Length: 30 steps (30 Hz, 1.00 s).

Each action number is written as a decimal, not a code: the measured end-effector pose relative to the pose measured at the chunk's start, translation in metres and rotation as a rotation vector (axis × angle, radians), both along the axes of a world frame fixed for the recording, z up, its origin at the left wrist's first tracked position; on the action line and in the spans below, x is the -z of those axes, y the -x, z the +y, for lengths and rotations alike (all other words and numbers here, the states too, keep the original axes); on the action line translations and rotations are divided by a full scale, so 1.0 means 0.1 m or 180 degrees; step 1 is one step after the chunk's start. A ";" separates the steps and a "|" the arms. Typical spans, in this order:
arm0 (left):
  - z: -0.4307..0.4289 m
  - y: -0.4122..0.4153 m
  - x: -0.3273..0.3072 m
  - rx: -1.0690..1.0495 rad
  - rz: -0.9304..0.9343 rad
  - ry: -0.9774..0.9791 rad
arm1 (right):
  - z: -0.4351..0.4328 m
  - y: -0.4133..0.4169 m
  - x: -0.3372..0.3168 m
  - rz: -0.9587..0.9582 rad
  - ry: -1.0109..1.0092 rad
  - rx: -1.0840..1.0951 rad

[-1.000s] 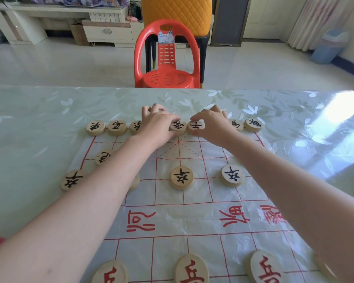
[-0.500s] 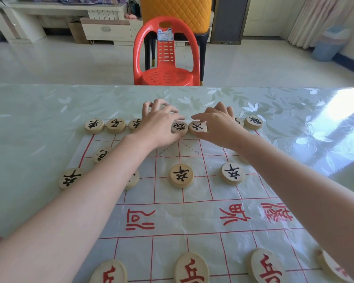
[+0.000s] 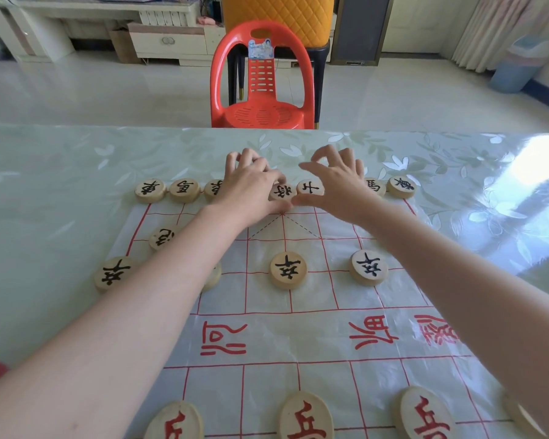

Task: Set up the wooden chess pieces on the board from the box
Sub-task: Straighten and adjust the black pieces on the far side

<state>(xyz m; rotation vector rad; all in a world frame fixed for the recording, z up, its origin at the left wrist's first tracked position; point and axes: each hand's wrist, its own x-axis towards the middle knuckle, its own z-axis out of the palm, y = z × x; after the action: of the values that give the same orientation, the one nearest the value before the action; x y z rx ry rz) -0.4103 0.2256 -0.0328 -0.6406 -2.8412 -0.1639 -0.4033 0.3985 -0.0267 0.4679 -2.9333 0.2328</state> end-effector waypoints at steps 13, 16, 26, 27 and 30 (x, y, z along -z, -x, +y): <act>-0.06 -0.12 -0.04 -0.0126 -0.0334 -0.0837 | 0.07 0.03 -0.05 -0.0407 0.0607 -0.0091; -0.04 -0.08 0.02 -0.0181 -0.0180 -0.0754 | 0.07 0.08 0.03 -0.0267 0.0429 0.0018; 0.10 -0.06 -0.05 -0.0458 -0.0431 -0.1002 | 0.05 0.10 0.05 -0.0128 0.0236 0.0184; 0.10 -0.07 -0.06 -0.0497 -0.0471 -0.1057 | 0.05 0.11 0.05 -0.0119 0.0223 0.0189; 0.11 -0.08 -0.05 -0.0607 -0.0549 -0.1143 | 0.05 0.11 0.05 -0.0118 0.0233 0.0221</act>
<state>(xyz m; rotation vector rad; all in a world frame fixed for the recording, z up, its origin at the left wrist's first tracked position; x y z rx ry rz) -0.4022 0.2368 -0.0277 -0.2907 -2.9013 -0.7064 -0.4143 0.4037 -0.0316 0.3542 -2.9585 0.3422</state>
